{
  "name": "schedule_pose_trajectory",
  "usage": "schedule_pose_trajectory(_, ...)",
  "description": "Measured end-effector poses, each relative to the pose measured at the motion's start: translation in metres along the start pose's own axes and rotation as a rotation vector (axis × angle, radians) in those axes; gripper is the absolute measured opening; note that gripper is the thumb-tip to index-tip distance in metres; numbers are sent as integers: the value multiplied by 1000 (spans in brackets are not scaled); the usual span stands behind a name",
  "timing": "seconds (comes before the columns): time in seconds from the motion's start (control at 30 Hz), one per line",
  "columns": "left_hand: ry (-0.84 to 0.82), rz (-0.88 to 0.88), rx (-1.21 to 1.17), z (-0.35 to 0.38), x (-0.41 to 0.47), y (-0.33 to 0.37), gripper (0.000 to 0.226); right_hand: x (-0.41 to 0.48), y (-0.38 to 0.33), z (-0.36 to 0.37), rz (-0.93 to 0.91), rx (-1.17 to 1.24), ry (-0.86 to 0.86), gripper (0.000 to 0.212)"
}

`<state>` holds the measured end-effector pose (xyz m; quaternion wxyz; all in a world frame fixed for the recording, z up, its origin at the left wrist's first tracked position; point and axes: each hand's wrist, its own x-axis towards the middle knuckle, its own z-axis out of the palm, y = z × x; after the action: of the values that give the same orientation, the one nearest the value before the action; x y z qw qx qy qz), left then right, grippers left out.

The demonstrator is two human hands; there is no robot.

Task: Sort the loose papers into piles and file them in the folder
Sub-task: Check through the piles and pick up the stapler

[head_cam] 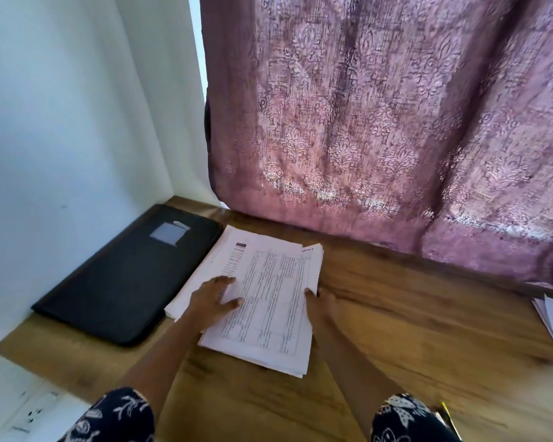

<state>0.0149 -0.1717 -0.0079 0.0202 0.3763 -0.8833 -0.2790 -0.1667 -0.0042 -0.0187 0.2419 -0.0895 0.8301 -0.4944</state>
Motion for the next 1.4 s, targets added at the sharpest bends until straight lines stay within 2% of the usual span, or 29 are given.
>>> schedule_pose_trajectory(0.1, 12, 31, 177, 1, 5, 1, 64, 1, -6, 3, -45, -95, 0, 26)
schedule_pose_trajectory(0.37, 112, -9, 349, 13, 6, 14, 47, 13, -7, 6, -104, -179, 2, 29)
schedule_pose_trajectory(0.5, 85, -40, 432, 6, 12, 30, 36, 15, -15, 2, -77, -209, -14, 32)
schedule_pose_trajectory(0.57, 43, -88, 483, 0, 14, 39, 34, 13, -19, -7, -89, -323, -34, 32)
schedule_pose_trajectory(0.63, 59, -138, 441, -5, 16, 57, 42, 6, -18, -31, -139, -456, -33, 32)
schedule_pose_trajectory(0.73, 307, -76, 203, 4, 10, 102, 49, -7, 1, -91, -171, -414, 20, 45)
schedule_pose_trajectory(0.8, 370, 69, 27, 28, -3, 152, 46, -18, 25, -152, -172, -364, 118, 46)
schedule_pose_trajectory(0.87, 258, 234, -95, 65, -27, 213, 41, -24, 59, -216, -146, -323, 228, 40)
schedule_pose_trajectory(1.0, -71, 467, -213, 159, -75, 333, 40, -27, 124, -339, -52, -304, 433, 35)
schedule_pose_trajectory(1.13, -361, 437, -305, 252, -97, 442, 45, -24, 175, -460, 23, -418, 589, 38)
schedule_pose_trajectory(1.2, -381, 404, -291, 292, -102, 487, 57, -18, 199, -513, 87, -481, 622, 44)
schedule_pose_trajectory(1.27, -336, 378, -256, 314, -95, 499, 67, -9, 209, -532, 170, -501, 619, 51)
schedule_pose_trajectory(1.3, -294, 377, -223, 342, -101, 537, 69, -1, 228, -573, 219, -509, 608, 55)
schedule_pose_trajectory(1.4, -159, 366, 20, 365, -99, 535, 70, 9, 234, -575, 265, -592, 550, 59)
